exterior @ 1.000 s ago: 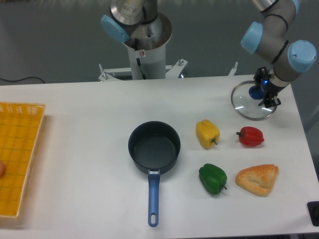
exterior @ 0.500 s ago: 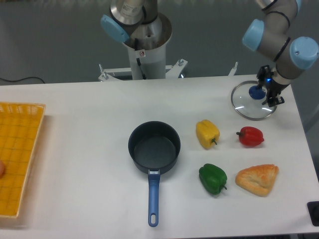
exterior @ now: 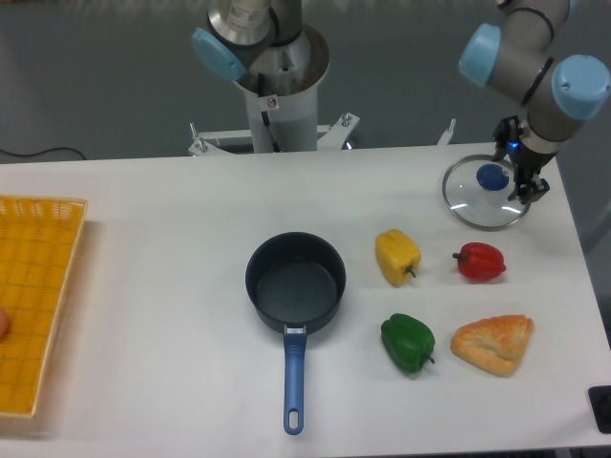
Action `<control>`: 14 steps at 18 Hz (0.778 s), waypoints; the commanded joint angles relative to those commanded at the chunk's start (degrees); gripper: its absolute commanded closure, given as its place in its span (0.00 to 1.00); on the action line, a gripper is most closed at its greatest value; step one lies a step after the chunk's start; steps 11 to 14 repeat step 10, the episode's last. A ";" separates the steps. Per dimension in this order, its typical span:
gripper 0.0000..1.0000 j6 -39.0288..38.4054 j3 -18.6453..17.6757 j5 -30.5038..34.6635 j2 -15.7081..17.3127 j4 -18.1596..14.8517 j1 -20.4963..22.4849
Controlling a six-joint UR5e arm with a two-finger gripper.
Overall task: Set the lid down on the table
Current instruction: 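Open the gripper and release the lid knob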
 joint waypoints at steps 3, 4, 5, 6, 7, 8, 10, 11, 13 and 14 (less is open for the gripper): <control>0.00 -1.59 0.35 -0.80 0.79 0.17 -1.06; 0.00 -1.85 0.70 -0.80 0.79 0.18 -1.58; 0.00 -2.03 0.97 -0.89 0.88 0.18 -1.76; 0.00 -2.12 1.23 -0.89 1.05 0.18 -2.11; 0.00 -2.20 1.58 -0.89 1.14 0.18 -2.55; 0.00 -2.81 1.67 -1.06 1.14 0.18 -2.99; 0.00 -3.52 1.76 -1.67 1.14 0.18 -3.08; 0.00 -3.52 1.76 -1.67 1.14 0.18 -3.08; 0.00 -3.52 1.76 -1.67 1.14 0.18 -3.08; 0.00 -3.52 1.76 -1.67 1.14 0.18 -3.08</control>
